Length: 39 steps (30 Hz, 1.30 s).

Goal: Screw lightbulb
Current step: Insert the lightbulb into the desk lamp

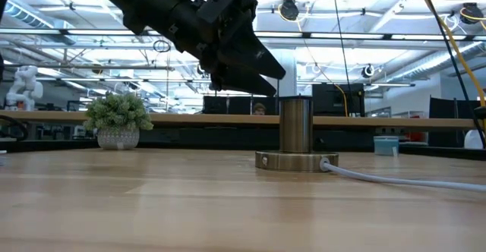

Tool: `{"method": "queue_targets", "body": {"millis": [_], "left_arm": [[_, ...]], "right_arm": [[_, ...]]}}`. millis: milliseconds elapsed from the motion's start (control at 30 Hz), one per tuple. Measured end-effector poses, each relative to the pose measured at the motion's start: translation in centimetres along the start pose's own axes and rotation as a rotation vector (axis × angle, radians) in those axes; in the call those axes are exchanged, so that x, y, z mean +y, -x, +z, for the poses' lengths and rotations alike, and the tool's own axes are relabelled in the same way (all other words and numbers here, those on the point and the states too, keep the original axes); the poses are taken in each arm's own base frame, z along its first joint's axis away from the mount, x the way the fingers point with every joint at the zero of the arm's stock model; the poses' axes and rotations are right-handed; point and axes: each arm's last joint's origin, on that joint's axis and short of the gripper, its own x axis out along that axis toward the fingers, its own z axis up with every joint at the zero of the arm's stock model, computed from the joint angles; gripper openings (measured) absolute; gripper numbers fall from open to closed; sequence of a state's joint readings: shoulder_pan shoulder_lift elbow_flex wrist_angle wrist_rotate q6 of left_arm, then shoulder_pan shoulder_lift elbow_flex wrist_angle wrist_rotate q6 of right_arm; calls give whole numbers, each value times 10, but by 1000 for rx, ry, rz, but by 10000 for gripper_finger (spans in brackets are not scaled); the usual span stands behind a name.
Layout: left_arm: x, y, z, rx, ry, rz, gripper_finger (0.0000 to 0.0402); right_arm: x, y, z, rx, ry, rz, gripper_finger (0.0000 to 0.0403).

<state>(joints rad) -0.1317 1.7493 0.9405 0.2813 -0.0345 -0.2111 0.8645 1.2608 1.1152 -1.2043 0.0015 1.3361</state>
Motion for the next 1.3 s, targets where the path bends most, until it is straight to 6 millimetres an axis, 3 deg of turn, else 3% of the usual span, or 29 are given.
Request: {"method": "queue_targets", "body": {"millis": [167, 367, 567, 800, 933, 1100, 1200, 1300], "left_arm": [[-7, 0, -2, 3, -10, -18, 296], [-8, 0, -2, 3, 9, -20, 296], [-9, 0, -2, 3, 36, -21, 296], [-18, 1, -4, 9, 23, -43, 296], [-22, 1, -5, 11, 12, -52, 296], [-23, 1, -5, 9, 10, -55, 296], [-22, 1, -5, 8, 11, -53, 296], [-20, 1, -4, 7, 14, -48, 296]], "right_arm": [[27, -18, -26, -17, -67, 48, 0], [54, -53, -50, 30, -279, 36, 0], [87, -86, -63, 62, -371, 168, 0], [104, -114, -70, -40, -522, 241, 0], [105, -137, -69, -120, -512, 196, 0], [91, -157, -50, -295, -518, 31, 0], [79, -151, -35, -366, -491, -73, 0], [67, -142, -16, -570, -468, -148, 0]]}}
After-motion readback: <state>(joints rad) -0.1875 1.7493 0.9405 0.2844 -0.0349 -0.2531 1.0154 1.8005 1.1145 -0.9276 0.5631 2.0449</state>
